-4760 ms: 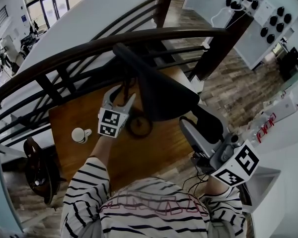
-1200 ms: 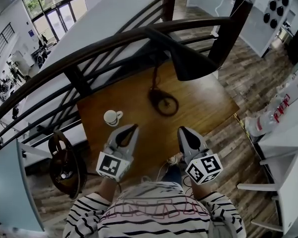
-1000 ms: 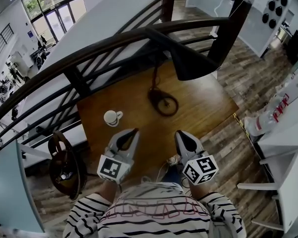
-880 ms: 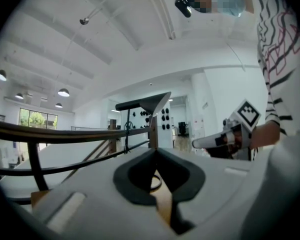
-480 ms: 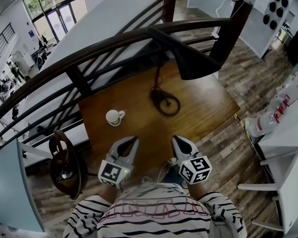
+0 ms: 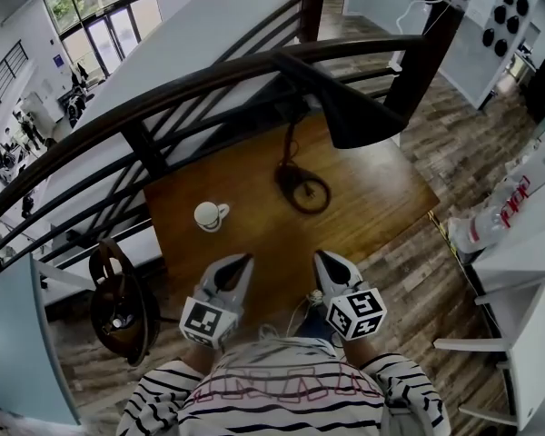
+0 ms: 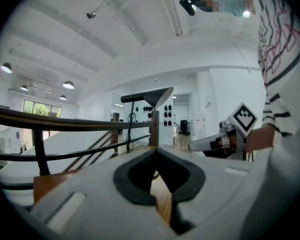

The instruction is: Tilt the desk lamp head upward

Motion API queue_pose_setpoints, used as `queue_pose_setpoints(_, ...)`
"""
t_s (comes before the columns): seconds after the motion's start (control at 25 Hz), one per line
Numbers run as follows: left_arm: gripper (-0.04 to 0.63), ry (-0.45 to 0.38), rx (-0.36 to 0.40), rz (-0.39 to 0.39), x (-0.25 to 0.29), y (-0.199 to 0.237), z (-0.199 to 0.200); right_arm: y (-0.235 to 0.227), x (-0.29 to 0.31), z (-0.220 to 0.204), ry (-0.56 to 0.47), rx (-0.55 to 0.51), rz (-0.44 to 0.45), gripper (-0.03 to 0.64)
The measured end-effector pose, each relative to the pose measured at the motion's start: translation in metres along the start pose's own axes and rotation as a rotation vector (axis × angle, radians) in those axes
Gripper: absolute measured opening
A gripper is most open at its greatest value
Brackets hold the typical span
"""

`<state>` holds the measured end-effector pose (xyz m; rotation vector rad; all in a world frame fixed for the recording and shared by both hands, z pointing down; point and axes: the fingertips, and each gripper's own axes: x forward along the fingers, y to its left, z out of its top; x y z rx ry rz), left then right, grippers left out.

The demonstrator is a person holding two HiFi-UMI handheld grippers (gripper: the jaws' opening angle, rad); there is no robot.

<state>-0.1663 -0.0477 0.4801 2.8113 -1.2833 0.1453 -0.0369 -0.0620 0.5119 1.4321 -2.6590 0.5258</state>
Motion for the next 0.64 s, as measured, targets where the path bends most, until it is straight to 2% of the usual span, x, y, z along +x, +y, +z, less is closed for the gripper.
queue_pose_setpoints(0.64, 0.003, -0.017, 0.024, -0.003, -0.001, 0.003, 0.006, 0.006, 0.001, 0.016, -0.032, -0.002, 0.016, 0.0)
